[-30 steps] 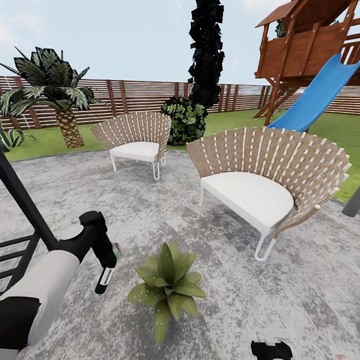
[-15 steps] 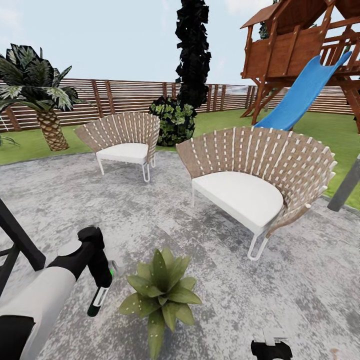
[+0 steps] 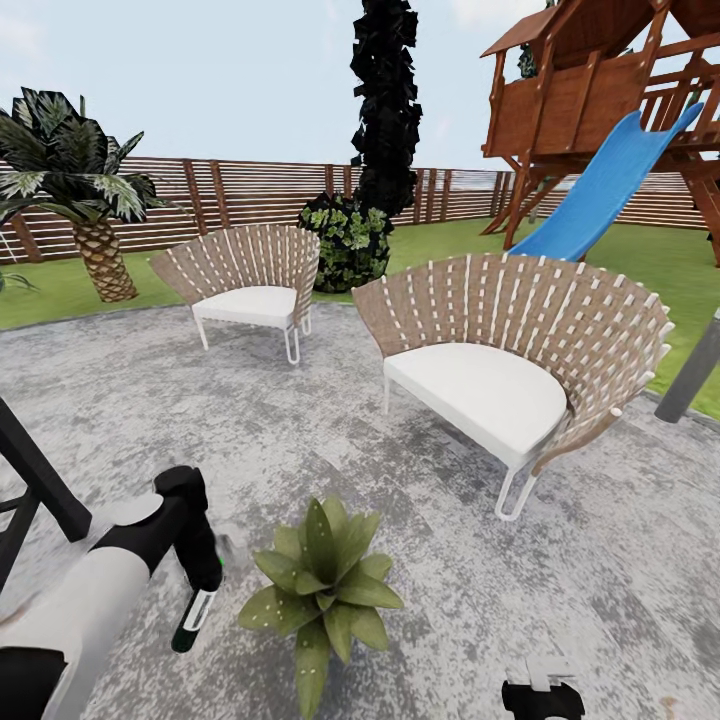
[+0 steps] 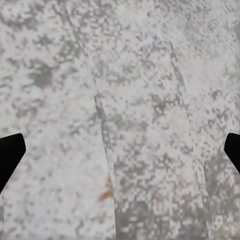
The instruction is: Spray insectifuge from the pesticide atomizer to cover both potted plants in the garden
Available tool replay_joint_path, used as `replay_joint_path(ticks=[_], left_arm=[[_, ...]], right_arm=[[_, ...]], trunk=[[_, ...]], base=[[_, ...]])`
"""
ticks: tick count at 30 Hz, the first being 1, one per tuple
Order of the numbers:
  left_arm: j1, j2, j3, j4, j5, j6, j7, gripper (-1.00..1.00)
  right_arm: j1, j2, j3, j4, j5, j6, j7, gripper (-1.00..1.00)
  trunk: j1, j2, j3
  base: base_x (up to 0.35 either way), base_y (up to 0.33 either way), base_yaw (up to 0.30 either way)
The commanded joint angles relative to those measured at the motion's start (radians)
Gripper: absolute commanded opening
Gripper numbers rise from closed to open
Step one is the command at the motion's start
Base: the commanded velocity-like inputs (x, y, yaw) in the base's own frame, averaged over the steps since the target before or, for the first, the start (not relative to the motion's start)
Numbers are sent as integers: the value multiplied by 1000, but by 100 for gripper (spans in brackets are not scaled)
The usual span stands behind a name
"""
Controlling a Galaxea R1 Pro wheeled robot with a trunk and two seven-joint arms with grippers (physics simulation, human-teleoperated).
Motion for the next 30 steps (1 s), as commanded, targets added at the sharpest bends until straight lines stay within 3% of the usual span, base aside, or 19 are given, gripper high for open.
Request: replay_joint_path(ticks=[1,4,8,10,14,30], left_arm=[[-2,-11,-4,-3,-5,11,-7,-100],[-10,-20,-4,-6,-5,12,-7,-100],[-13,-6,0,-5,-5,10,-7,-100],[-8,22,1,-5,-4,9,-7,-100],[3,46,-3,-4,-5,9,-7,-100],[15,36,-1,7,4,11,-7,-100]], right_arm=[[-1,0,-8,2,10,-4,-2,100],[-1,0,-8,3,10,-4,-2,100],[-1,0,-8,3,11,-4,-2,100],[-1,0,-8,3,11,-4,-2,100],[-1,0,-8,3,11,-4,-2,100],[-1,0,-8,3,11,-4,-2,100]], trunk=[[0,0,-1],[0,0,-1],[0,0,-1],[0,0,-1],[0,0,-1],[0,0,-1]], base=[[0,0,0],[0,0,0],[0,0,0],[0,0,0],[0,0,0],[14,50,-60]])
